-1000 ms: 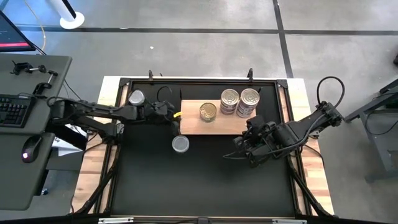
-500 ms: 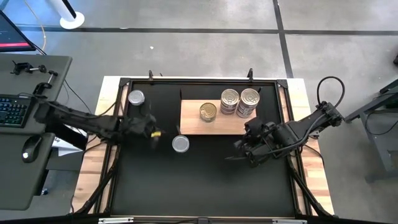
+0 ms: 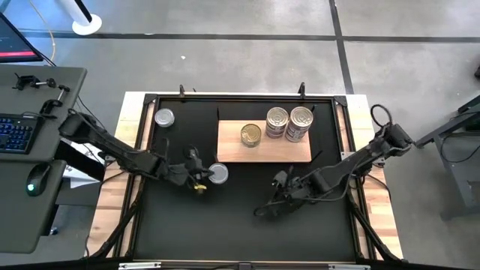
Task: Stack canned seafood by type on shelf
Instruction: Put the green tuna can on the shelf
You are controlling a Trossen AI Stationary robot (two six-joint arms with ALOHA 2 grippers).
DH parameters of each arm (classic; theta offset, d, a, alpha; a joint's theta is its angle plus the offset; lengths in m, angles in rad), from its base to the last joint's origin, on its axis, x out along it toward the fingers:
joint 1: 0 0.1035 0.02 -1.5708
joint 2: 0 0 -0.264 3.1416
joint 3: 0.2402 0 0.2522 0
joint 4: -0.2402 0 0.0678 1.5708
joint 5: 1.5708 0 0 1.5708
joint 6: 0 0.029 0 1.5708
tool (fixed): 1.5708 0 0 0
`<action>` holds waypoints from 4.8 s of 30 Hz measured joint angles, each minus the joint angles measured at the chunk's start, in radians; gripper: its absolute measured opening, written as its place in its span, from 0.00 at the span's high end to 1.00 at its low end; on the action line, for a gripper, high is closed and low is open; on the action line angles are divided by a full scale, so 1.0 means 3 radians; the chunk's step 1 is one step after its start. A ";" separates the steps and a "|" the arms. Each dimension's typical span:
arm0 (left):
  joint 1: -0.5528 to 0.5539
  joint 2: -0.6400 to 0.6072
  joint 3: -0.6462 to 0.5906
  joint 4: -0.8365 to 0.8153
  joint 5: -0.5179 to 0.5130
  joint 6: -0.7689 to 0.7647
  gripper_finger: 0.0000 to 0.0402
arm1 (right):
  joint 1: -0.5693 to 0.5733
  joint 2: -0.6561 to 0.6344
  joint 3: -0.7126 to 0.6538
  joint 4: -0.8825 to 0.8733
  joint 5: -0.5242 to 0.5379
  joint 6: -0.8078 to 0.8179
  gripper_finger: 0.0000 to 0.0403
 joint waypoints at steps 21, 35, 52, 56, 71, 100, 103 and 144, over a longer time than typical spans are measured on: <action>-0.0054 0.1270 0.0609 -0.0407 -0.0365 -0.0830 1.00 | -0.0166 0.0000 -0.0440 0.1528 0.0746 -0.0849 1.00; -0.0860 0.1379 0.0603 0.0291 -0.0577 -0.1099 1.00 | -0.0044 0.0454 -0.0318 0.2607 0.0881 -0.0190 1.00; -0.0881 0.0053 -0.0410 0.1206 -0.0038 -0.0744 1.00 | -0.0008 0.1576 0.1711 -0.0069 0.0698 0.0214 1.00; -0.0870 0.0078 -0.0699 0.1638 -0.0080 -0.0739 1.00 | -0.0059 0.1562 0.1605 -0.0117 0.0526 -0.0097 1.00; -0.0732 0.1151 0.0248 0.0314 -0.0216 -0.1206 1.00 | -0.0654 0.1567 0.0710 0.1233 0.0005 -0.0432 1.00; -0.0694 0.1581 0.0924 0.0599 -0.0344 -0.0726 1.00 | -0.0728 0.1541 0.0709 0.0795 -0.0097 -0.0612 1.00; -0.0661 0.1332 0.0914 0.0348 -0.0464 -0.0640 1.00 | -0.0688 0.1448 0.0709 0.0530 -0.0089 -0.0624 1.00; -0.0782 0.1293 -0.0080 0.1044 0.0002 -0.0443 1.00 | -0.0791 0.1709 0.0701 0.1723 -0.0328 -0.0520 1.00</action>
